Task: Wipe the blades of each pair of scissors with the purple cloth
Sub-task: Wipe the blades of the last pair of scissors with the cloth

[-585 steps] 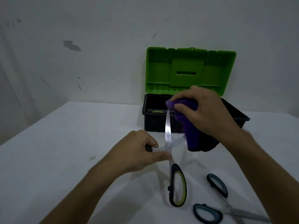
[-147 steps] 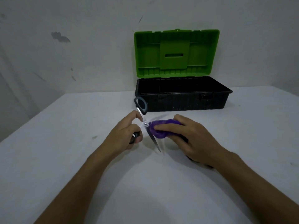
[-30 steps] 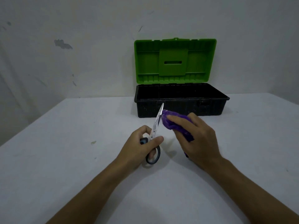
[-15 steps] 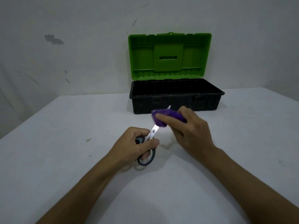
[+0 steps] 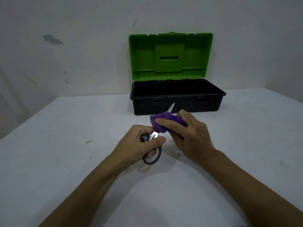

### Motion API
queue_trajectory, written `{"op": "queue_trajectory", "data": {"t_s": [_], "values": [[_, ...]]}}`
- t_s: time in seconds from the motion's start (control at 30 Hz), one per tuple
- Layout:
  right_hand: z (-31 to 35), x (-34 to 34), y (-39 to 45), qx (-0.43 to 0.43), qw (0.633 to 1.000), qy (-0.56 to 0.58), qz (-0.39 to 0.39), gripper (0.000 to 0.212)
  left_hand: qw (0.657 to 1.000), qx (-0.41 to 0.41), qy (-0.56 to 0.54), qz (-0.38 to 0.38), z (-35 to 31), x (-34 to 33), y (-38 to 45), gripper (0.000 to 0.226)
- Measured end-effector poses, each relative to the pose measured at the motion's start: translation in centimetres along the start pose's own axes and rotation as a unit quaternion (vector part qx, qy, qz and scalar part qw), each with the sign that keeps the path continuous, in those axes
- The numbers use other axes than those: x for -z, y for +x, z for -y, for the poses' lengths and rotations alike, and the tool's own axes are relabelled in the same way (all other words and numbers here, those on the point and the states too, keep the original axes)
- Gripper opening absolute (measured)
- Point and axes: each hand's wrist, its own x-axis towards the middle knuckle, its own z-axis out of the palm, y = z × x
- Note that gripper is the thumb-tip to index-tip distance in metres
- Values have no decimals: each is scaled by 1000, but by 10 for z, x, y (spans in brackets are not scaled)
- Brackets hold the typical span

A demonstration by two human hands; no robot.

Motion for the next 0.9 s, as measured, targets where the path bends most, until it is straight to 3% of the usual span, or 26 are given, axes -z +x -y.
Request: {"op": "queue_trajectory", "data": {"t_s": [0.13,0.2,0.3,0.37,0.43,0.53,0.6,0.63,0.77,0.9], "values": [[-35,9,-6,-179,982,-59,-15,32,998,3,-29,59,-2,4,-7,35],[-49,19,-12,-251,967,-52,-7,33,999,8,-41,30,-6,12,-6,30],[-48,30,2,-290,956,26,-18,31,998,36,-7,-51,-4,28,13,36],[-38,31,23,-312,945,96,28,32,994,68,46,-72,3,36,27,42],[-25,22,40,-344,921,132,126,37,988,87,71,-103,9,43,41,40],[-5,-4,58,-426,836,231,258,49,979,59,122,-151,9,52,60,34],[2,-16,66,-475,766,329,284,53,976,44,137,-163,4,58,70,29],[3,-17,69,-478,753,346,291,54,977,39,132,-164,2,61,74,25],[-5,-10,79,-410,820,333,219,36,984,40,64,-160,-6,65,89,10],[-27,-8,85,-414,828,337,169,6,989,70,-18,-128,-11,56,115,14]]}}
